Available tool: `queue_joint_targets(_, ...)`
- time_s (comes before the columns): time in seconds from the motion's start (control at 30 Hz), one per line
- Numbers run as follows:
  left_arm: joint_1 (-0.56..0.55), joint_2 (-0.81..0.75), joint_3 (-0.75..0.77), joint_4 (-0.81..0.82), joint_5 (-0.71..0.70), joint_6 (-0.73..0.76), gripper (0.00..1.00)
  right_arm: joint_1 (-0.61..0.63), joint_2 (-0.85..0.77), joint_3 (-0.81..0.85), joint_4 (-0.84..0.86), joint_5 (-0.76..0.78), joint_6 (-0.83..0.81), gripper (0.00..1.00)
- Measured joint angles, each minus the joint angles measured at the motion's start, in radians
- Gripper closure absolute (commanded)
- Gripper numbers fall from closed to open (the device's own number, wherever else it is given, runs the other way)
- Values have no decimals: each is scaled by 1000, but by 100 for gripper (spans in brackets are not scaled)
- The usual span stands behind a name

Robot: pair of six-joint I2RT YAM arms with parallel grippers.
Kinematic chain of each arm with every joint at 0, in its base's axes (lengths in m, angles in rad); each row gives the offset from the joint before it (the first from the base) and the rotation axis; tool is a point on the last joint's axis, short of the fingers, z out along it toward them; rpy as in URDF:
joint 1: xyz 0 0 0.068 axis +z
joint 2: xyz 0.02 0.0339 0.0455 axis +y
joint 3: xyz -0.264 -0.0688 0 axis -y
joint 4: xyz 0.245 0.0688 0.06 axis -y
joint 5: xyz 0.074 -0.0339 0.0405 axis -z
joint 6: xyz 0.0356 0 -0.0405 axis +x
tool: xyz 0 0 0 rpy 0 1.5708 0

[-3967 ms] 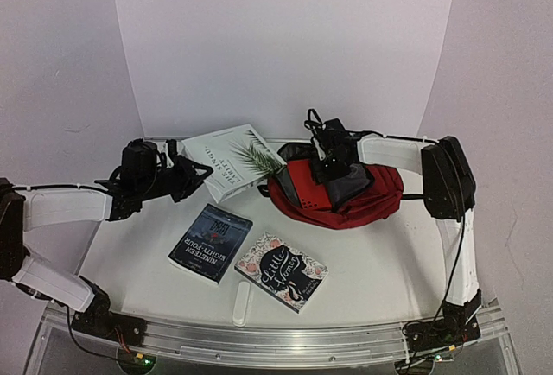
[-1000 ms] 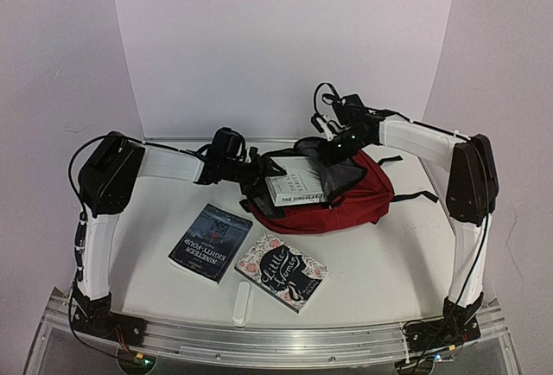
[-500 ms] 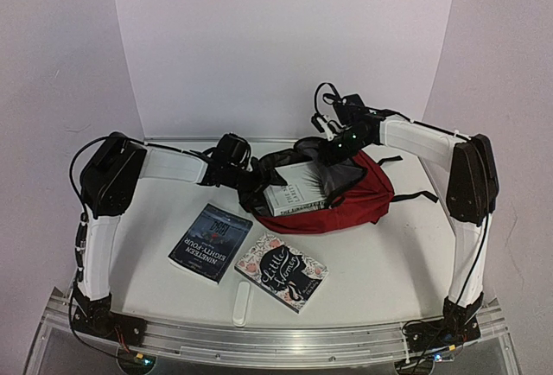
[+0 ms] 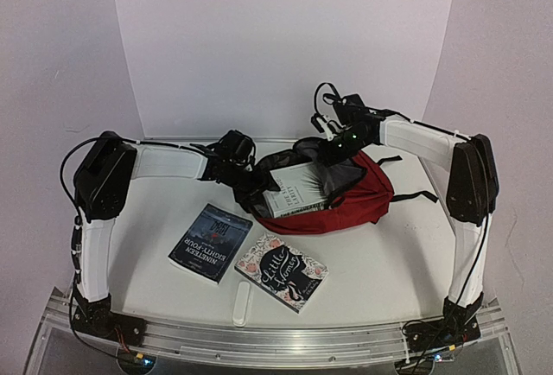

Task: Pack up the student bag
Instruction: Place the book in the student bag.

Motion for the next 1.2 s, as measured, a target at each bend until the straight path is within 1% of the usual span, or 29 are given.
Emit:
queue_joint_targets(0.13, 0, 11, 7, 29, 26, 2, 58, 0, 0, 0, 0, -9, 3, 100)
queue_joint_targets(0.27, 1, 73, 56, 99, 86, 3, 64, 0, 0, 0, 1, -17, 5, 100)
queue_joint_targets(0.43, 1, 169, 153, 168, 148, -2, 65, 0, -2, 0, 1, -23, 7, 100)
queue_joint_targets(0.6, 1, 277, 307, 216, 204, -2, 64, -11, -4, 0, 1, -22, 7, 100)
queue_joint_targets(0.67, 3, 324, 367, 220, 231, -6, 62, -23, -4, 0, 1, -22, 7, 100)
queue_joint_targets(0.73, 4, 370, 420, 230, 252, -6, 57, -44, -4, 0, 0, -22, 9, 100)
queue_joint_targets(0.83, 4, 410, 470, 235, 271, -5, 45, -81, -4, 0, 1, -23, 13, 100)
queue_joint_targets(0.93, 8, 412, 476, 234, 273, 9, 34, -118, -3, 0, 2, -23, 13, 100)
queue_joint_targets(1.03, 12, 406, 467, 222, 266, 37, 24, -154, 1, 0, 7, -23, 12, 100)
queue_joint_targets(1.2, 23, 317, 376, 142, 231, 120, 13, -217, 33, 0, 19, -23, 10, 100)
